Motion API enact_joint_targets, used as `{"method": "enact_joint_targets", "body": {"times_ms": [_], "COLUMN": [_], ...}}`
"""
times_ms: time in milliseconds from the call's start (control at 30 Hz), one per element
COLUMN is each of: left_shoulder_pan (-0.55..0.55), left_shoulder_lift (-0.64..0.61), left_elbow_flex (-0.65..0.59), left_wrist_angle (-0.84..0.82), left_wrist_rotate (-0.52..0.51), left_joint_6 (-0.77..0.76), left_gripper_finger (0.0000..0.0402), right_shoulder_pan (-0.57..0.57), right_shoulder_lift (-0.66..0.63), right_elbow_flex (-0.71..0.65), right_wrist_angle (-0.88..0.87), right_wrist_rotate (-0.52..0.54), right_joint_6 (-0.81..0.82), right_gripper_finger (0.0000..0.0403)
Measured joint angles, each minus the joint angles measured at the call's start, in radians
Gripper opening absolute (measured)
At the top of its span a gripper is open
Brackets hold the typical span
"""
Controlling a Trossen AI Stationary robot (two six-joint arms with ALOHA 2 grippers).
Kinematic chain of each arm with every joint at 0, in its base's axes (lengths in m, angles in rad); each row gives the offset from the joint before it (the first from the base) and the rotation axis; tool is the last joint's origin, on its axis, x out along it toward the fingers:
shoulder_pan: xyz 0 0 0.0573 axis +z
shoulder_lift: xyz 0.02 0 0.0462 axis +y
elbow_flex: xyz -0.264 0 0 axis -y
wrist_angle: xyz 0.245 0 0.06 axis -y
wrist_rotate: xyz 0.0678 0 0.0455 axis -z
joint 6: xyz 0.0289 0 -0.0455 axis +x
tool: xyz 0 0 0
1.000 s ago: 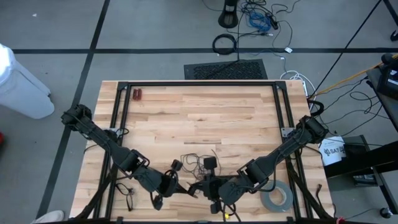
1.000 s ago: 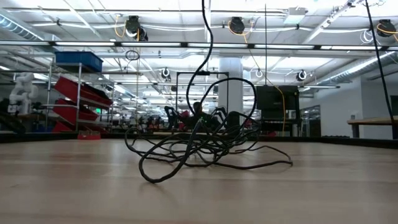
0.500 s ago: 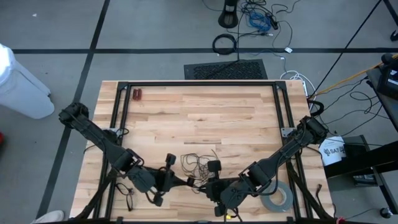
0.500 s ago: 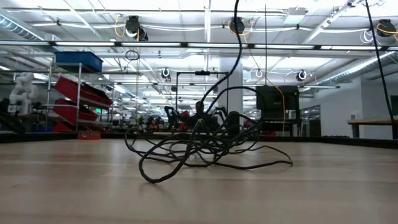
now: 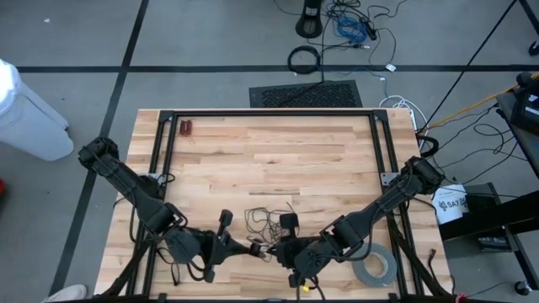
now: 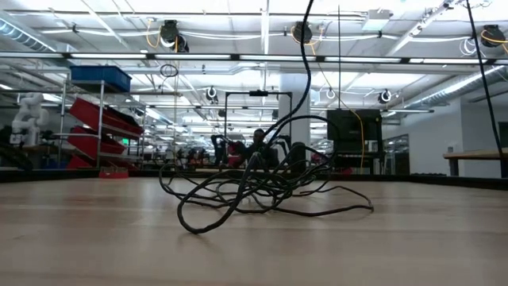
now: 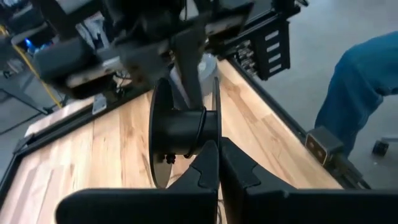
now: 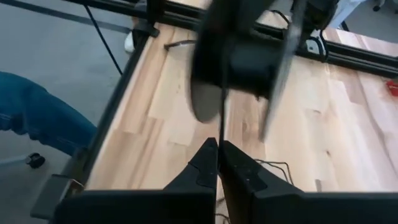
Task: Coil cords
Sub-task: Coil the black wire on the spool
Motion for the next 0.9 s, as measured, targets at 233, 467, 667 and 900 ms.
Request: {"method": "enact_joint_targets", "body": {"times_ms": [233, 467, 667, 900], "left_shoulder_pan": [-0.020, -0.008, 0.031, 0.027], "left_shoulder_lift": [0.000, 0.000, 0.001, 0.000], "left_elbow_flex": [0.000, 0.000, -0.043, -0.042], "left_wrist_angle": [0.017, 0.017, 0.078, 0.103], "left_wrist_rotate": [0.011, 0.013, 0.040, 0.049], "left_joint_6": [0.062, 0.117, 0.124, 0.128], "left_gripper_finger": [0.0000, 0.0000, 0.0000, 0.0000], "right_shoulder_pan": [0.015, 0.057, 0.076, 0.087], "right_shoulder_lift": [-0.031, -0.029, -0.005, 0.002], "right_elbow_flex": [0.000, 0.000, -0.020, -0.233], "right_wrist_angle": [-0.037, -0.105, -0.077, 0.231], "right_wrist_rotate": [-0.067, -0.017, 0.127, 0.152], "right_joint_6": [-0.015, 0.059, 0.129, 0.155], "right_gripper_finger": [0.0045, 0.0077, 0.0090, 0.0094]}}
